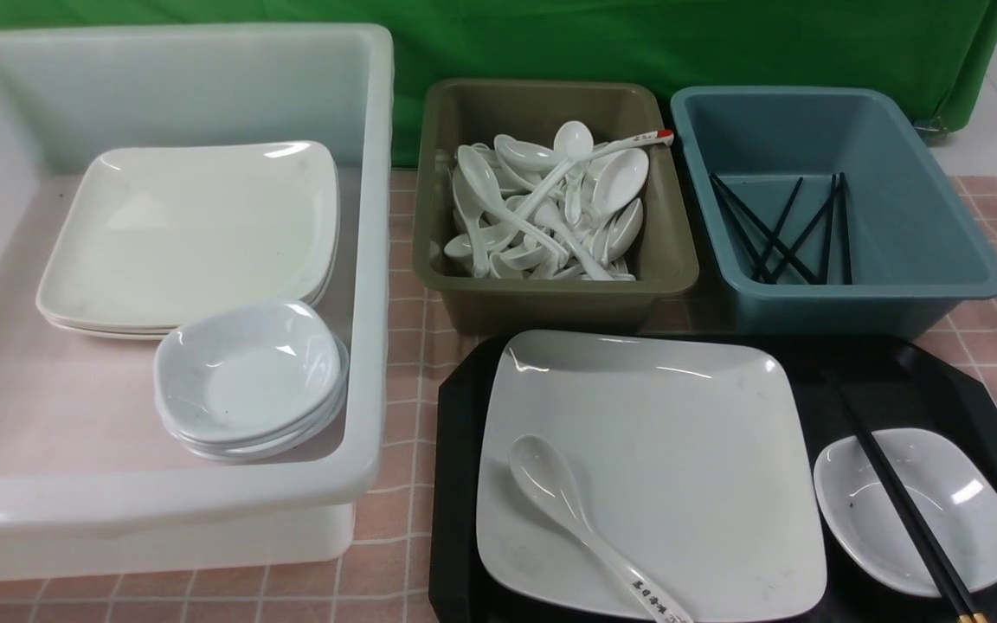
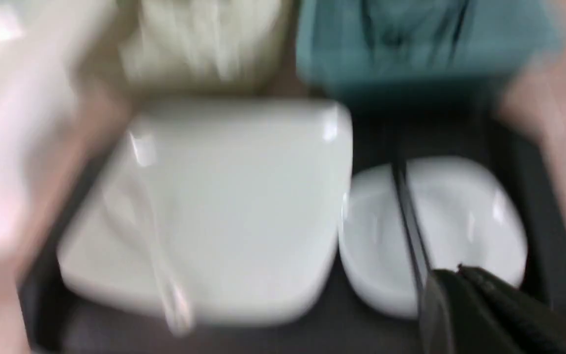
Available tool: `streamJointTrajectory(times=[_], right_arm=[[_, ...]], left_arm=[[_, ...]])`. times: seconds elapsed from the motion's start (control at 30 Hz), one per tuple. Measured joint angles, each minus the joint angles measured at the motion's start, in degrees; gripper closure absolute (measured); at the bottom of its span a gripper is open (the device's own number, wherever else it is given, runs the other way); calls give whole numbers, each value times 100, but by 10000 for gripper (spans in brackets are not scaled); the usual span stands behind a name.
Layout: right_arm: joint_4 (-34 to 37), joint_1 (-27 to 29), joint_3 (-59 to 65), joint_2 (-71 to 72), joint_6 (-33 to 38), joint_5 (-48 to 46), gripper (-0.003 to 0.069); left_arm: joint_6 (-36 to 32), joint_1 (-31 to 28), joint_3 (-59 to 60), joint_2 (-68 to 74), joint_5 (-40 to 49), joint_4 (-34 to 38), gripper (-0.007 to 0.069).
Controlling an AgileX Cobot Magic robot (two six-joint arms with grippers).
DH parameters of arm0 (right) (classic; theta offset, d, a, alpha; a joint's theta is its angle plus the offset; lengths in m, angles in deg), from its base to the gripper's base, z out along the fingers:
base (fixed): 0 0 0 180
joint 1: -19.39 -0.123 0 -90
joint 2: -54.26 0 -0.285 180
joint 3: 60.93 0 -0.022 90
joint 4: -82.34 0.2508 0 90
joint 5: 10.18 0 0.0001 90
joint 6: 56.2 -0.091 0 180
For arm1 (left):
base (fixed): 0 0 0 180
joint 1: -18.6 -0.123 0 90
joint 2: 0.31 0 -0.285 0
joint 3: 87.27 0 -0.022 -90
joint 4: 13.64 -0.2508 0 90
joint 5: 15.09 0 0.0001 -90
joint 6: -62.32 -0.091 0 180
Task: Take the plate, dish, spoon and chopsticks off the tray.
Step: Use the right arm to grab a pair of chopsticks from the plate
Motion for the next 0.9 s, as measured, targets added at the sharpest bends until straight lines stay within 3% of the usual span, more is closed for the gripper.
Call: streamJointTrajectory(times=[0.03,0.07,0.2,0.33,0.6,0.77,0.9], right_arm=[[0,0,0,-379,2,-189,549],[-7,0,0,-963,2,-420,481],[-16,0,-40,-2228,41,-298,300],[-16,0,-361,-3242,98,-368,209],[-93,-6,-1345,-4797,282,-338,194],[-768,-192,-1709,-5611,349,-3,194],[-861,-297,-1752,-6028,463,481,194]], left_arm=[[0,0,0,0,0,0,604],[0,0,0,0,0,0,604],[0,0,0,0,0,0,604],[7,0,0,0,0,0,604],[7,0,0,0,0,0,604],[7,0,0,0,0,0,604],[7,0,0,0,0,0,604]])
